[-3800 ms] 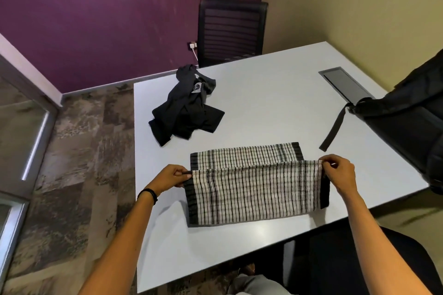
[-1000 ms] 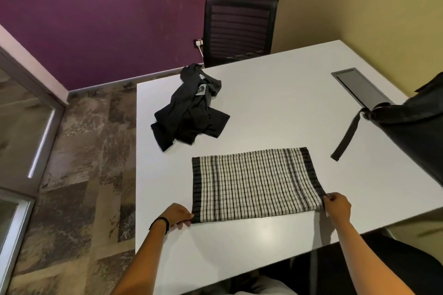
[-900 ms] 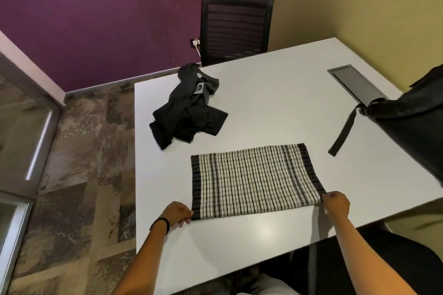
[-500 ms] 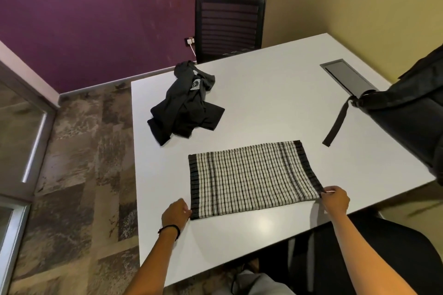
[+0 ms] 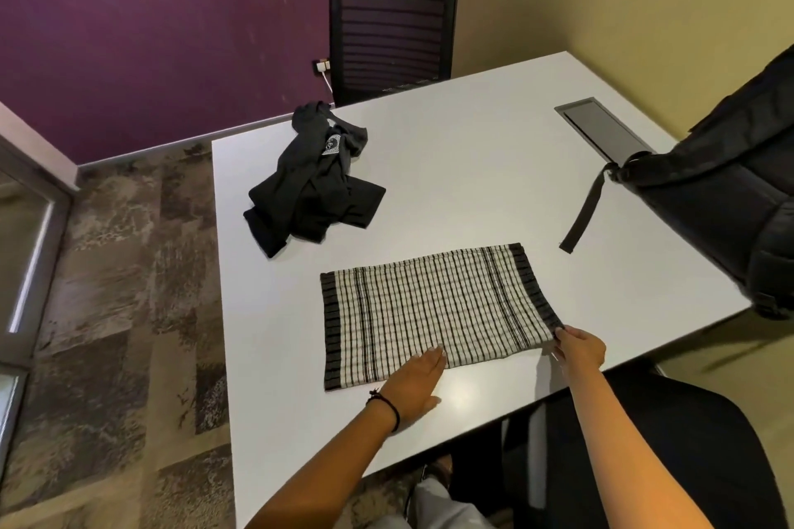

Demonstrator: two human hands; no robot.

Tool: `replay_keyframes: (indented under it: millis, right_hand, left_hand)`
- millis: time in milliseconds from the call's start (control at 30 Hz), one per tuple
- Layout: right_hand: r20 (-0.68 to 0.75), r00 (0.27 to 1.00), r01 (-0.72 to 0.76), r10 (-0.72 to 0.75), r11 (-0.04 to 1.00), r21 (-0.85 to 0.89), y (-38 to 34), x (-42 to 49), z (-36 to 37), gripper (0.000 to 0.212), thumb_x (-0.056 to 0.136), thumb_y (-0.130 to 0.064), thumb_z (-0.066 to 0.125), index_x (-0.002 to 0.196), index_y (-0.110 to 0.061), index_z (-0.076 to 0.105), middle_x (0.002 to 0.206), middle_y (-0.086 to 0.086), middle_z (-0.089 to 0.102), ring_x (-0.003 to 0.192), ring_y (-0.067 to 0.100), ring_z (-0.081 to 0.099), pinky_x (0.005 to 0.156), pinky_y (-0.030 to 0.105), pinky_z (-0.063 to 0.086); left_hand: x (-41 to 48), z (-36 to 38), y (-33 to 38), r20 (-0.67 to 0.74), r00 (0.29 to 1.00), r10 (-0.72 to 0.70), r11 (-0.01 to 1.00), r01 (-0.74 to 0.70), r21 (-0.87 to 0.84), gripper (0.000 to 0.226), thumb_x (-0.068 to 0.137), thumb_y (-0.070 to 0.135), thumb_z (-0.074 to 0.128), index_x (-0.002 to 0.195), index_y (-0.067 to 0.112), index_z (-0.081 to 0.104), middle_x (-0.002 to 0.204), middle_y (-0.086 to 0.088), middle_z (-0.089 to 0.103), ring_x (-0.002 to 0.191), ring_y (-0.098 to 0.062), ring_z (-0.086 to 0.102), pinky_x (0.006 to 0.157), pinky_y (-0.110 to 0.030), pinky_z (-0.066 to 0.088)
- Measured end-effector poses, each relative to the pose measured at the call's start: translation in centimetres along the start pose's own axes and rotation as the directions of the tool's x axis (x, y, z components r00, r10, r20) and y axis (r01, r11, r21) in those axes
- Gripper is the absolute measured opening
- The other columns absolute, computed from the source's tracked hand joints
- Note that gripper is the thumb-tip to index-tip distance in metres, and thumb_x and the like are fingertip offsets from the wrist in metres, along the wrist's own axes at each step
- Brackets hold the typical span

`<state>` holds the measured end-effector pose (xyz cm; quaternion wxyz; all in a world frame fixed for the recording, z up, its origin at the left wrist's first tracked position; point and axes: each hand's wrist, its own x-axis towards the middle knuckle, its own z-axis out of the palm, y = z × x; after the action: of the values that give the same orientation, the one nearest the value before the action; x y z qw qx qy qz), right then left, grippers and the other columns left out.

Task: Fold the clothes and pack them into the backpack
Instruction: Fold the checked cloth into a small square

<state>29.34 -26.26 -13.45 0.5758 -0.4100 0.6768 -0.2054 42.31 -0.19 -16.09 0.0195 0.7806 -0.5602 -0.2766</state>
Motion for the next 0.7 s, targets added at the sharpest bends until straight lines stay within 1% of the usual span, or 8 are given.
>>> replay_keyframes:
  millis: [67,167,267,333,400,500,600,700]
  right_hand:
    - [0.013,1.000,0.011,-0.011,1.000,0.014,-0.1,-0.1,0.1,0.010,0.085,0.003,0.061,0.094,0.000,0.064,0.081,0.010,0.061,0.064,0.016,0.056,0.055,0.021,0.052]
    - [0.019,0.999,0.049,-0.049,0.998,0.036,-0.7,-0.4,0.6,0.015,0.088,0.003,0.057,0.102,-0.001,0.061,0.097,0.016,0.059,0.069,0.016,0.056,0.059,0.019,0.052]
    - [0.024,0.996,0.086,-0.086,0.996,0.003,-1.3,-0.9,1.6,0.021,0.090,0.000,0.054,0.110,0.003,0.059,0.107,0.018,0.060,0.088,0.025,0.057,0.080,0.033,0.052]
    - [0.019,0.991,0.130,-0.129,0.991,-0.013,-1.8,-1.7,2.6,0.021,0.090,-0.002,0.054,0.110,0.003,0.058,0.111,0.019,0.060,0.093,0.025,0.056,0.091,0.038,0.049]
    - [0.018,0.981,0.192,-0.192,0.981,-0.024,-2.5,-3.0,3.6,0.021,0.090,-0.005,0.054,0.109,0.003,0.058,0.111,0.019,0.061,0.094,0.025,0.057,0.090,0.036,0.048]
    - [0.049,0.953,0.302,-0.300,0.952,-0.048,-3.5,-5.4,5.1,0.020,0.090,-0.008,0.057,0.107,0.001,0.059,0.106,0.016,0.064,0.096,0.027,0.060,0.082,0.029,0.046]
    - [0.120,0.908,0.408,-0.402,0.913,-0.029,-4.3,-7.5,6.5,0.012,0.088,-0.007,0.059,0.099,-0.002,0.063,0.099,0.016,0.068,0.089,0.024,0.063,0.077,0.025,0.048]
    - [0.247,0.824,0.530,-0.510,0.848,-0.017,-4.8,-9.4,7.5,0.005,0.085,-0.003,0.062,0.088,-0.006,0.066,0.082,0.007,0.069,0.080,0.017,0.065,0.064,0.010,0.048]
  left_hand:
    - [0.3,0.3,0.6,0.080,0.996,-0.028,1.000,0.028,0.004,0.073,0.099,0.031,0.042,0.149,0.006,-0.005,0.158,-0.011,-0.010,0.146,-0.022,-0.004,0.117,-0.031,-0.002]
    - [0.3,0.8,0.5,0.113,0.993,-0.018,1.000,0.019,-0.003,0.073,0.099,0.033,0.041,0.149,0.007,-0.005,0.157,-0.009,-0.012,0.146,-0.021,-0.006,0.118,-0.031,-0.002]
    - [0.2,0.1,-0.4,0.136,0.991,0.006,0.990,0.013,-0.143,0.069,0.099,0.036,0.039,0.150,0.014,-0.001,0.158,-0.003,-0.008,0.146,-0.017,-0.003,0.118,-0.030,0.001]
    - [0.1,-1.1,-1.0,0.114,0.992,-0.053,0.950,0.085,-0.302,0.064,0.099,0.040,0.038,0.151,0.020,0.007,0.159,0.001,0.002,0.146,-0.015,0.006,0.118,-0.028,0.008]
    - [0.1,-3.1,-1.5,0.073,0.982,-0.174,0.847,0.187,-0.497,0.058,0.099,0.042,0.039,0.149,0.022,0.018,0.157,0.002,0.016,0.143,-0.014,0.019,0.114,-0.026,0.015]
    - [0.7,-7.1,-2.4,0.054,0.962,-0.269,0.654,0.224,-0.722,0.054,0.099,0.038,0.041,0.146,0.015,0.029,0.151,-0.004,0.031,0.138,-0.018,0.031,0.110,-0.027,0.024]
    - [1.9,-10.9,-3.1,0.054,0.953,-0.299,0.498,0.204,-0.843,0.046,0.100,0.034,0.039,0.140,0.012,0.041,0.145,-0.008,0.042,0.131,-0.020,0.042,0.109,-0.031,0.032]
    - [3.2,-14.3,-3.2,0.119,0.946,-0.301,0.298,0.212,-0.931,0.042,0.101,0.036,0.036,0.128,0.009,0.054,0.130,-0.005,0.057,0.114,-0.015,0.057,0.101,-0.029,0.044]
